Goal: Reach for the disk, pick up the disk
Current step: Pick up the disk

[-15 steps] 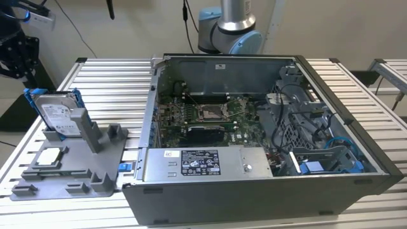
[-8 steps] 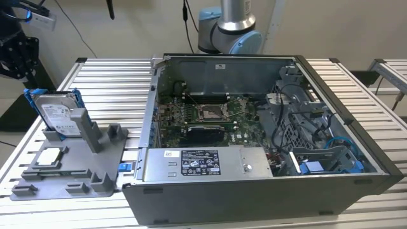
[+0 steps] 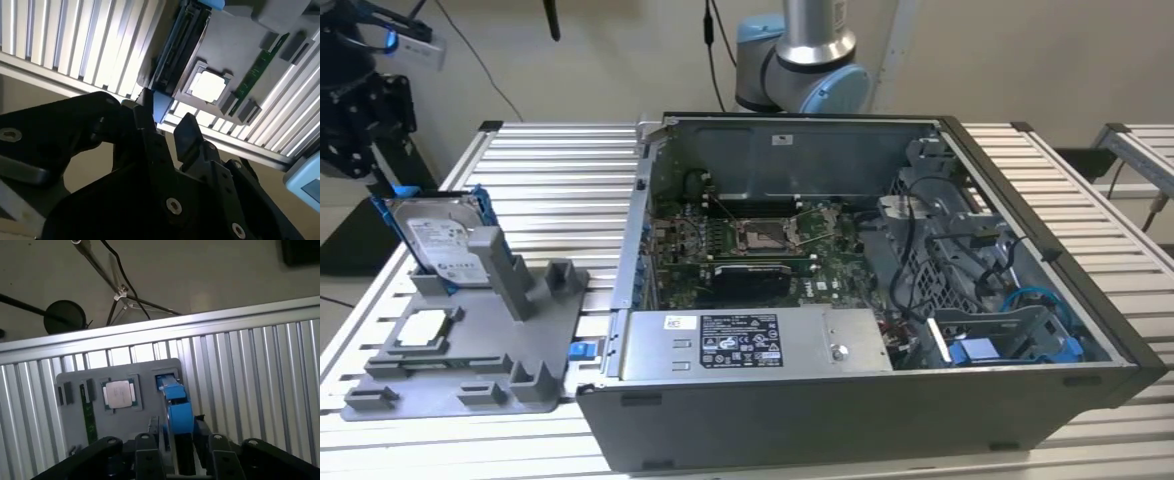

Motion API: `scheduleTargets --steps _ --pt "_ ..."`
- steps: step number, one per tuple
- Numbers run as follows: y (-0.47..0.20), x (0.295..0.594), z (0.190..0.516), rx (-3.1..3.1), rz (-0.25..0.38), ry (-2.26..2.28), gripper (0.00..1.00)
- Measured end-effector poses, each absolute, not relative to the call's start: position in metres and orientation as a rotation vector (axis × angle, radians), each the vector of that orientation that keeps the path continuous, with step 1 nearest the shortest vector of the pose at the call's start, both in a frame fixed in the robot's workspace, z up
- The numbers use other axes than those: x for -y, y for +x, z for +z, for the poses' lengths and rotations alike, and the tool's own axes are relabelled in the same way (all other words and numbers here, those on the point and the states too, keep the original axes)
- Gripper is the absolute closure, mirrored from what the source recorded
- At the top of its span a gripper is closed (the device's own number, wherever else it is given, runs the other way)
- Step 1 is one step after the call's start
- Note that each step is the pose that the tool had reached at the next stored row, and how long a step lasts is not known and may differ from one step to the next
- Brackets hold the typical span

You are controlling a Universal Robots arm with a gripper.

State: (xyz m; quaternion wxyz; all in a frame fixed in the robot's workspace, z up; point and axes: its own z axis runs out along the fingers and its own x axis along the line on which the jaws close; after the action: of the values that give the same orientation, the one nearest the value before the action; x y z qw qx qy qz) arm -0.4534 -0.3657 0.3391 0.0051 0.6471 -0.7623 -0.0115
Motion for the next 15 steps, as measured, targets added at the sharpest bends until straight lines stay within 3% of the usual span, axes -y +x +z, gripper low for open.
scheduleTargets --steps 15 --pt "-0.453 0.364 0.312 2.318 -0.033 2.107 0.00"
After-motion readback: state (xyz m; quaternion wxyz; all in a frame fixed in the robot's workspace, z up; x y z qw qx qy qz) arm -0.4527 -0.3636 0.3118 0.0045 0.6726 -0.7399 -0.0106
